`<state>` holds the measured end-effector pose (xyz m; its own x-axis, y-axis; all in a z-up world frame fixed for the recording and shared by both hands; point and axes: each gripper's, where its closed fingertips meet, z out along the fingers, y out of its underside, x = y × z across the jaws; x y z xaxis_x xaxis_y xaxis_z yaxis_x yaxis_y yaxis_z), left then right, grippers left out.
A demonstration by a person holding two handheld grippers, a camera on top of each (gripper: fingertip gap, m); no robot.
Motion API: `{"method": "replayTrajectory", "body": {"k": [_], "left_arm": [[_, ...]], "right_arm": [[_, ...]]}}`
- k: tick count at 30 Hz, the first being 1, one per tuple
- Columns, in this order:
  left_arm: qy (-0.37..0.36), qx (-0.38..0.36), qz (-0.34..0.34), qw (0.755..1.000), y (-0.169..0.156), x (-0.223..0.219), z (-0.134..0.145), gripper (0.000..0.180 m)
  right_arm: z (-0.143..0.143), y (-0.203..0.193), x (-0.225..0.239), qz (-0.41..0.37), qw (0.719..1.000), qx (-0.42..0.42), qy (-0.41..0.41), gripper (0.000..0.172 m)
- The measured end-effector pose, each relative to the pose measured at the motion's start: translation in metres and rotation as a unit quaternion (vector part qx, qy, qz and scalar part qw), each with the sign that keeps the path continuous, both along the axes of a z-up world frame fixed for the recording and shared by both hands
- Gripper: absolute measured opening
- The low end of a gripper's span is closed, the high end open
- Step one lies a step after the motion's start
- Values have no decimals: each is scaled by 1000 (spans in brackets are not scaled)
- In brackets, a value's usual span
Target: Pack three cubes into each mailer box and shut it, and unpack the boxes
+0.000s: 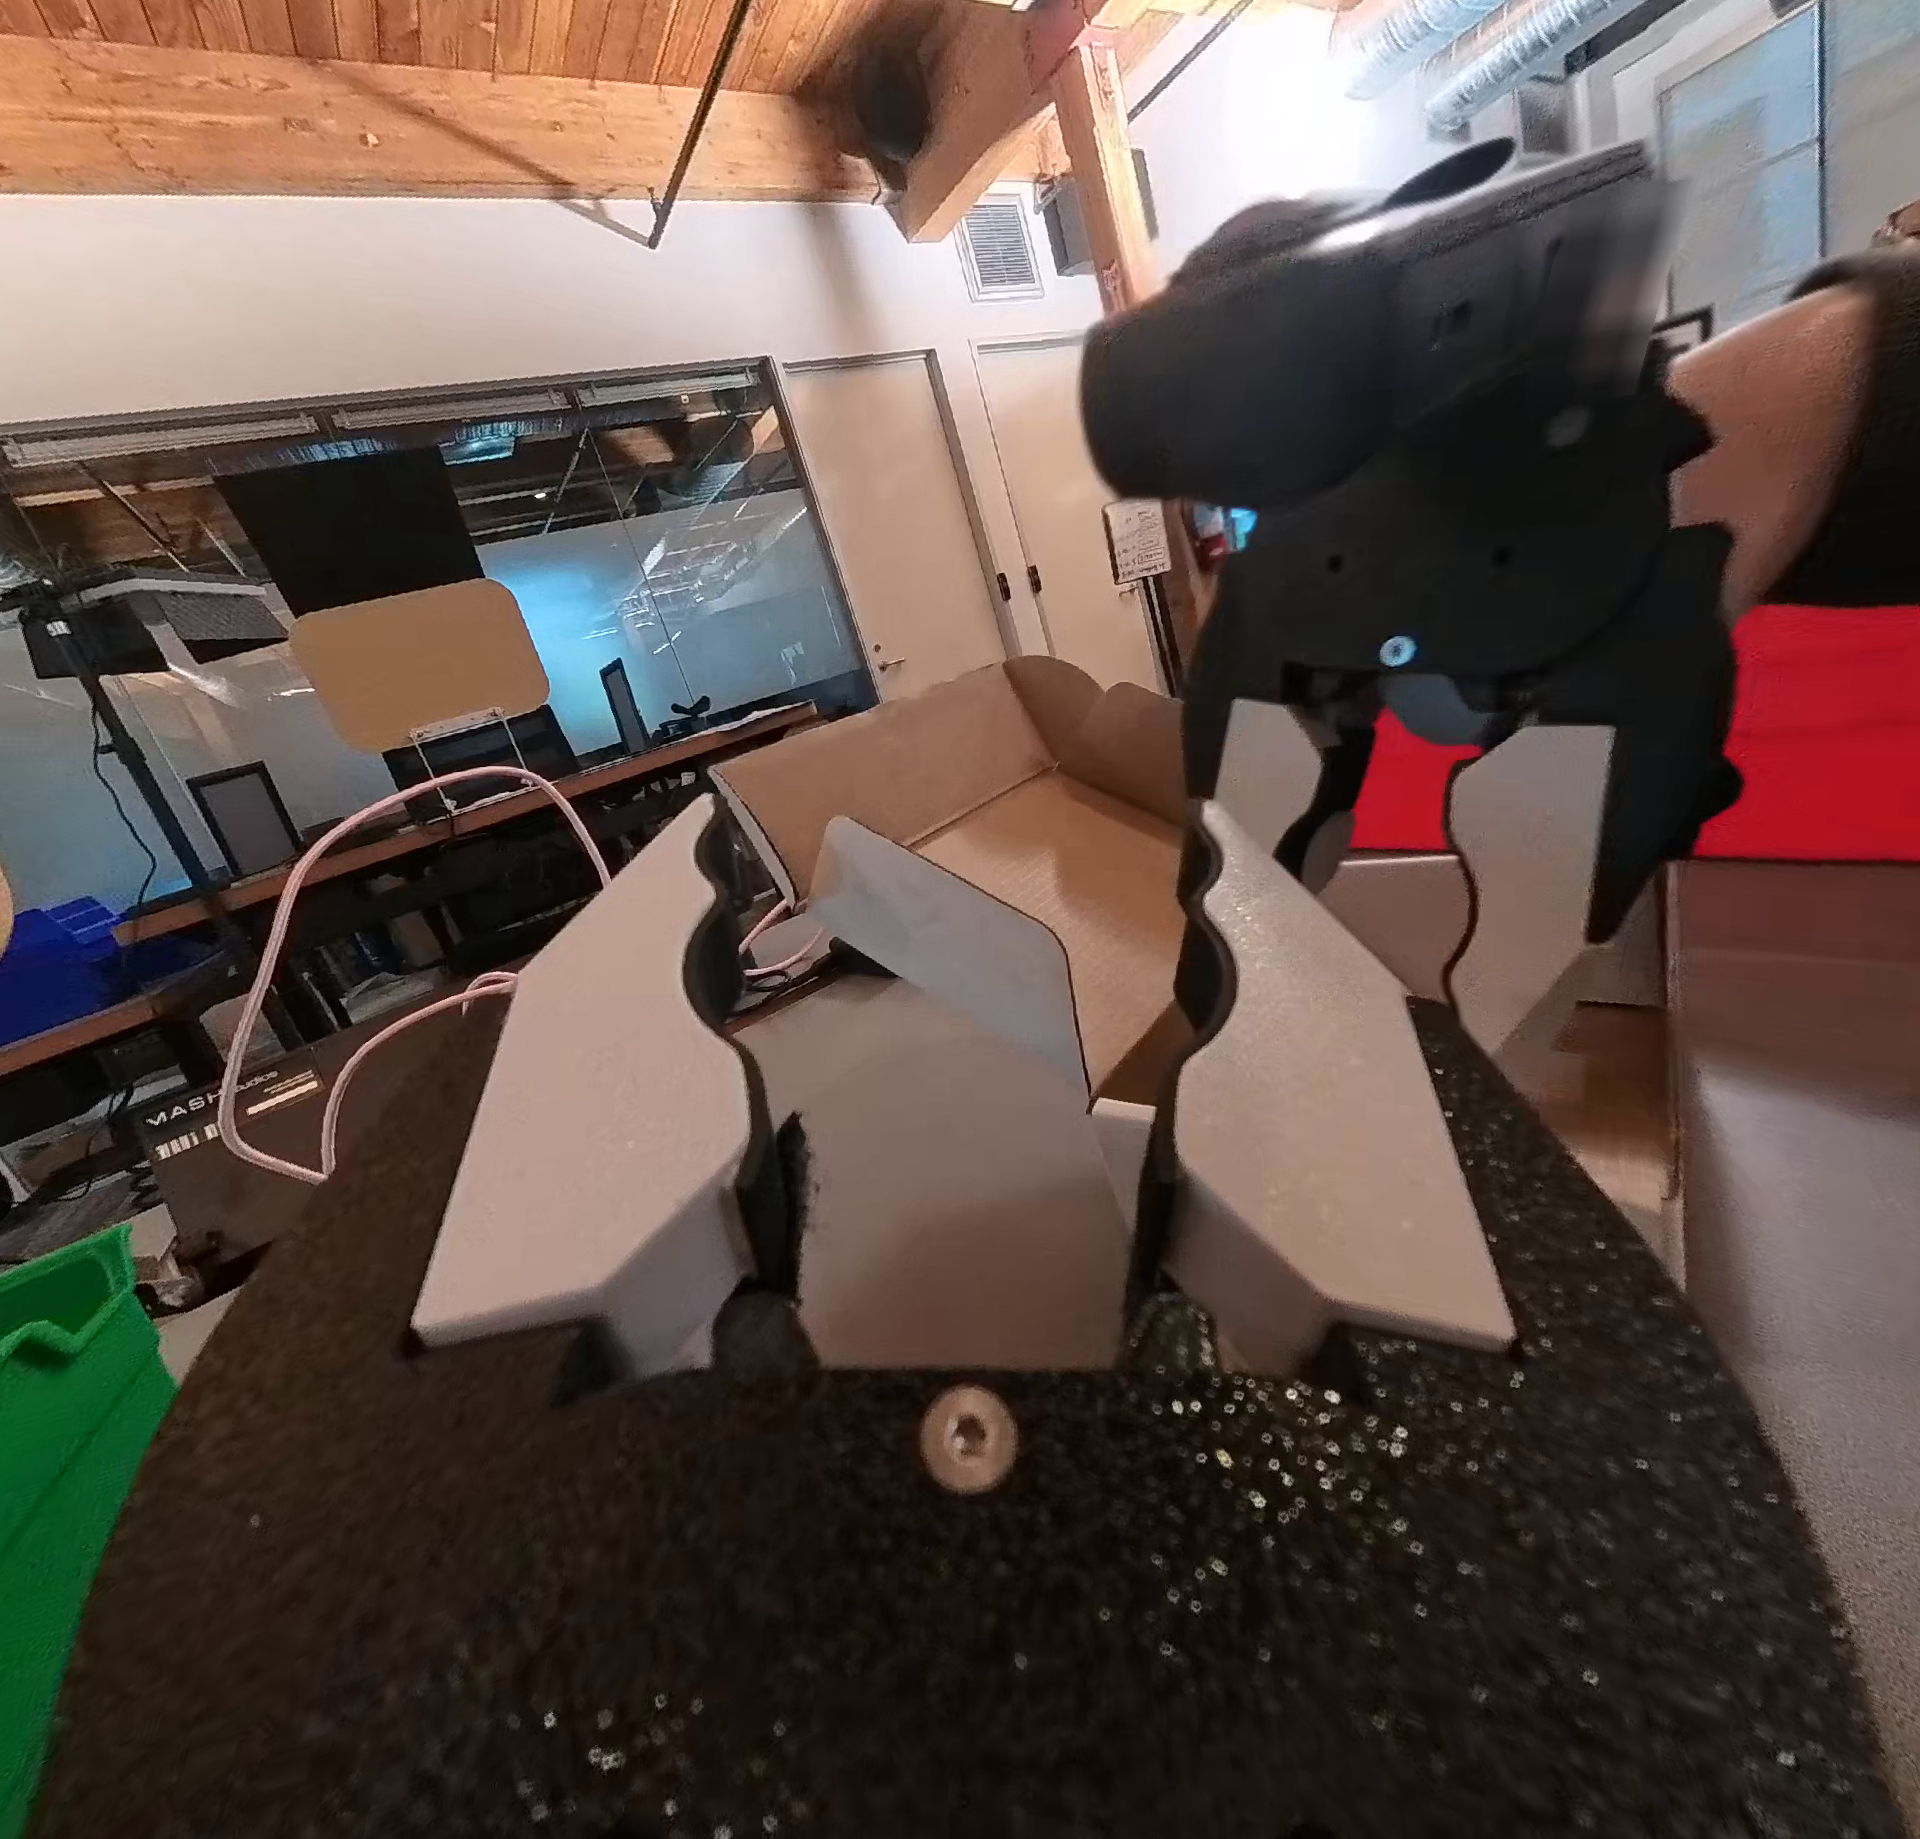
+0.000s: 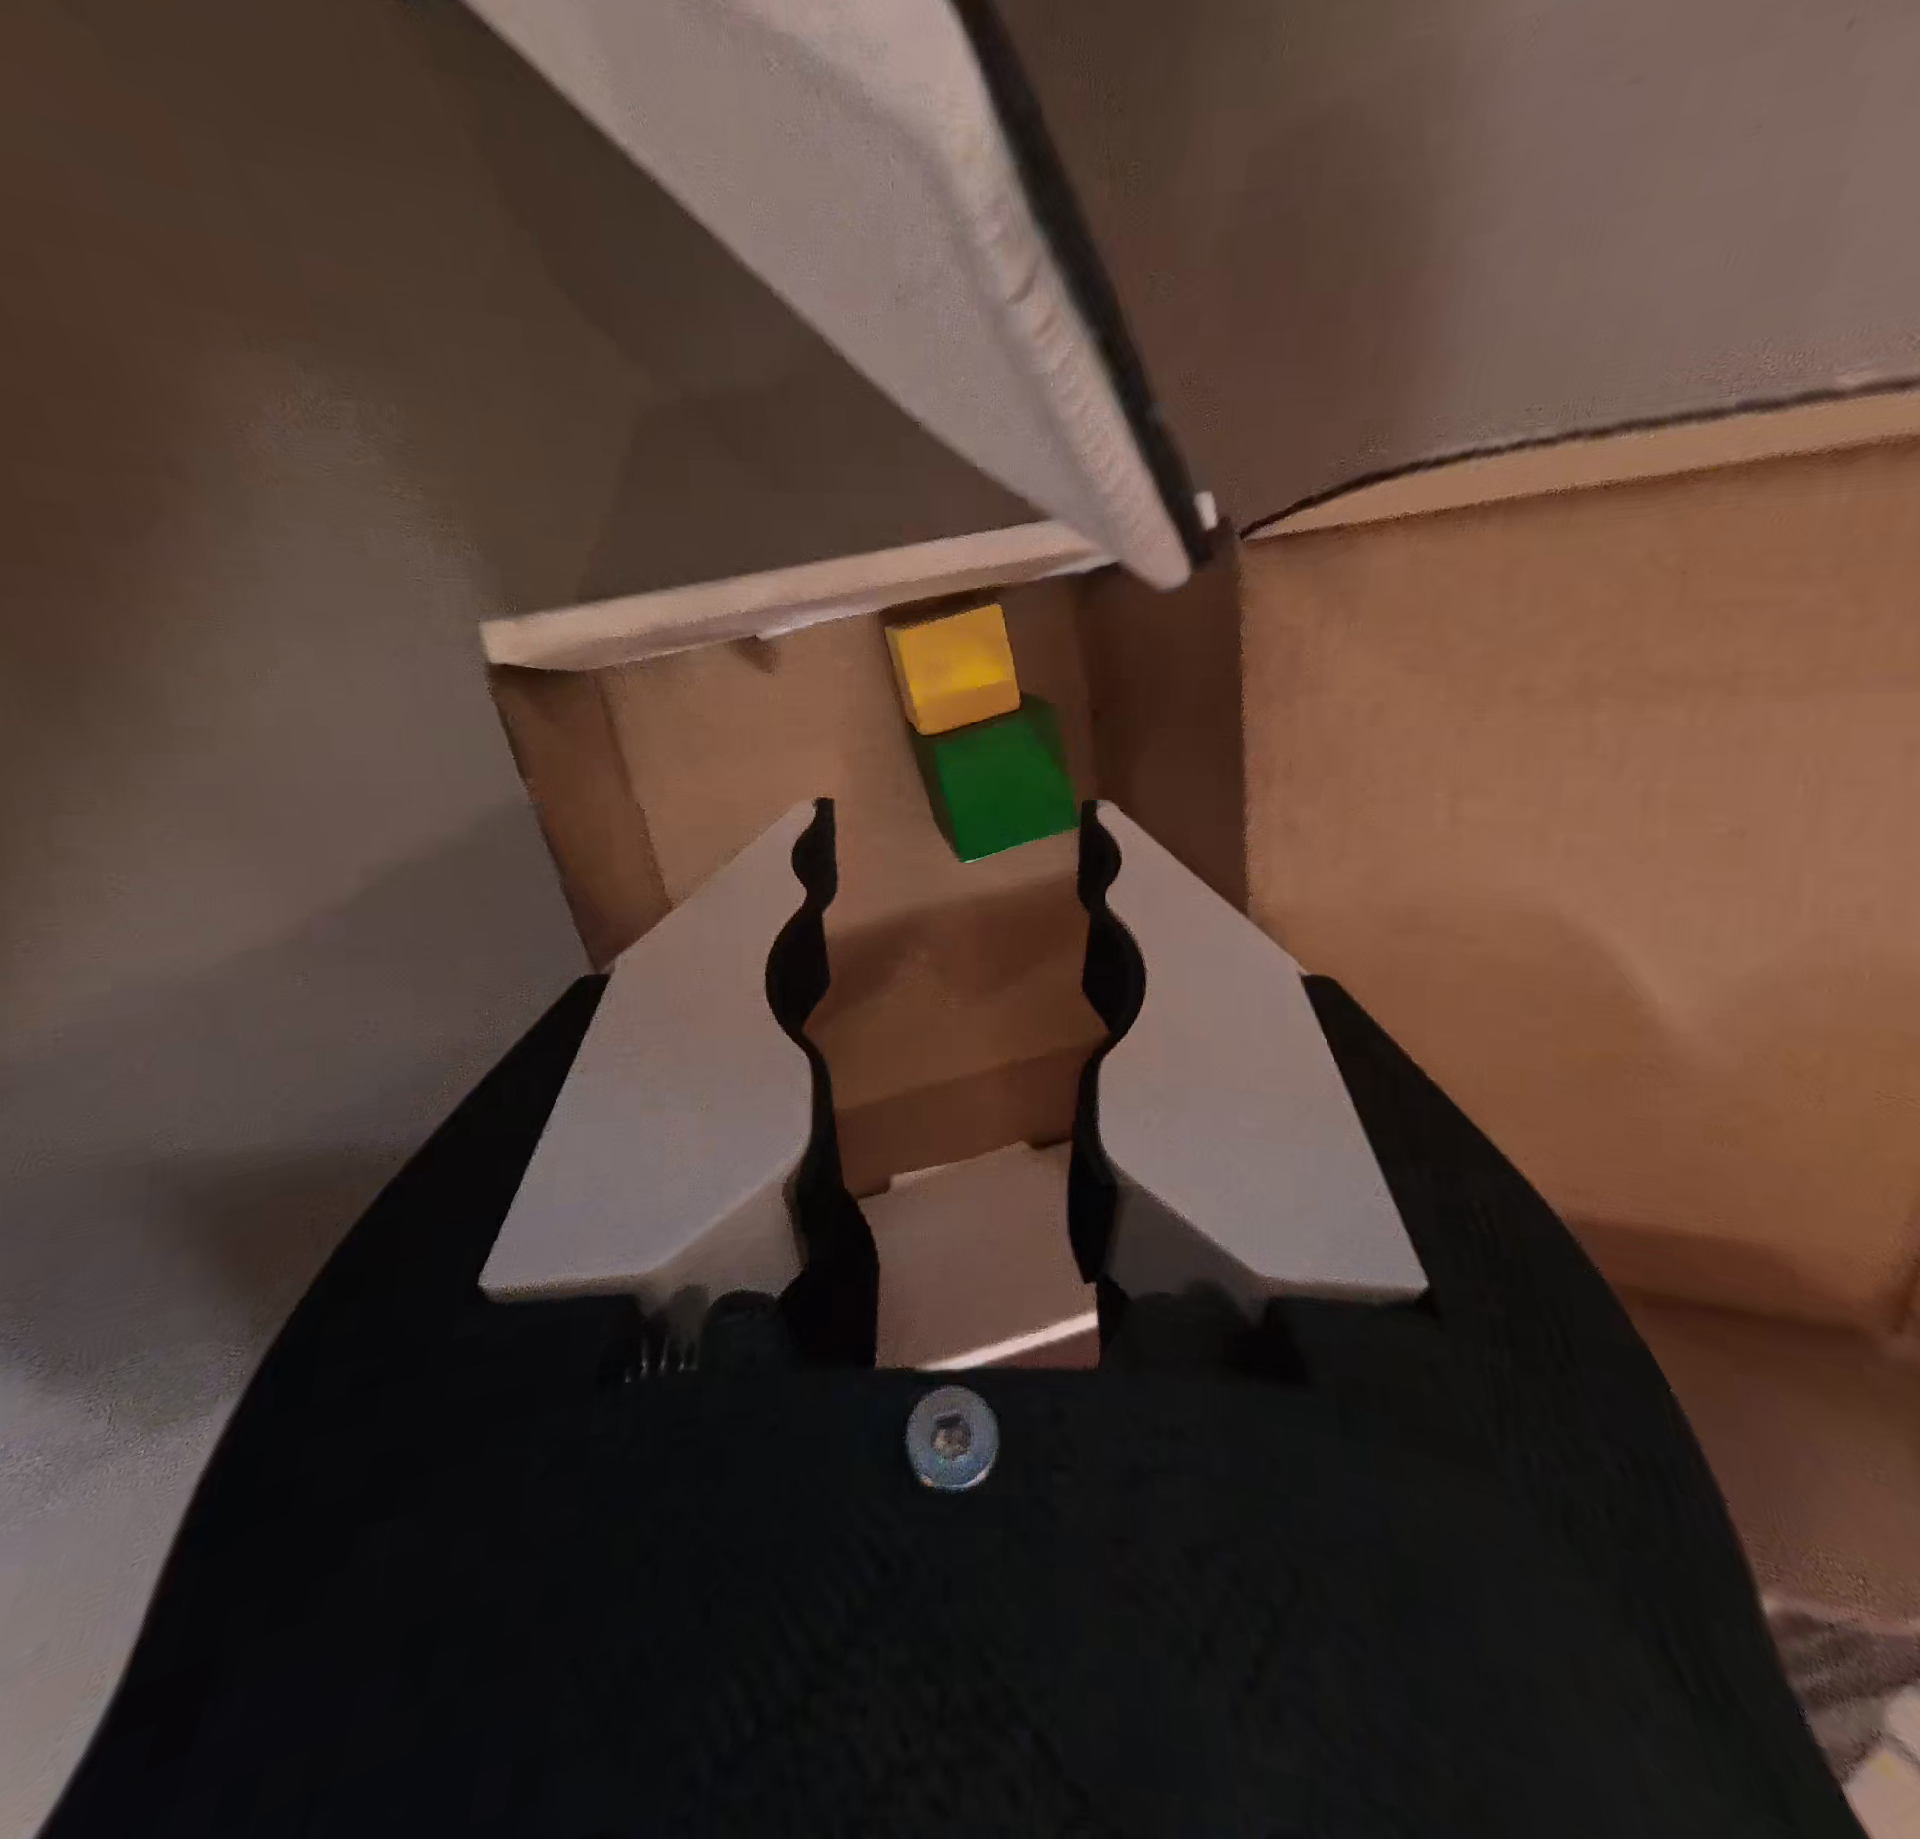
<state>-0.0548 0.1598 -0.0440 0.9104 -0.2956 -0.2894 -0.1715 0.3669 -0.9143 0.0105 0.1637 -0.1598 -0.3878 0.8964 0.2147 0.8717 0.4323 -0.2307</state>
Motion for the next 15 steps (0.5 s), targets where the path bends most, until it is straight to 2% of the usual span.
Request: {"method": "replayTrajectory", "body": {"k": [5,7,9,12,15], "left_arm": [[0,2,-4,1000,-2,1,1,84],[3,2,-5,1000,-1,2,0,84],[10,-2,-2,1000,0,2,-2,85],[8,1,-1,1000,-1,2,-1,85],[4,2,1,1000,-2,0,0,84]], "right_arm": [[-15,6,-4,38,998,-21,-44,44],[-21,10,-2,43,997,-11,-61,28],[-17,5,-3,42,997,-24,-54,26],[7,3,4,52,998,2,-30,26],[48,0,32,43,998,40,-15,26]]}}
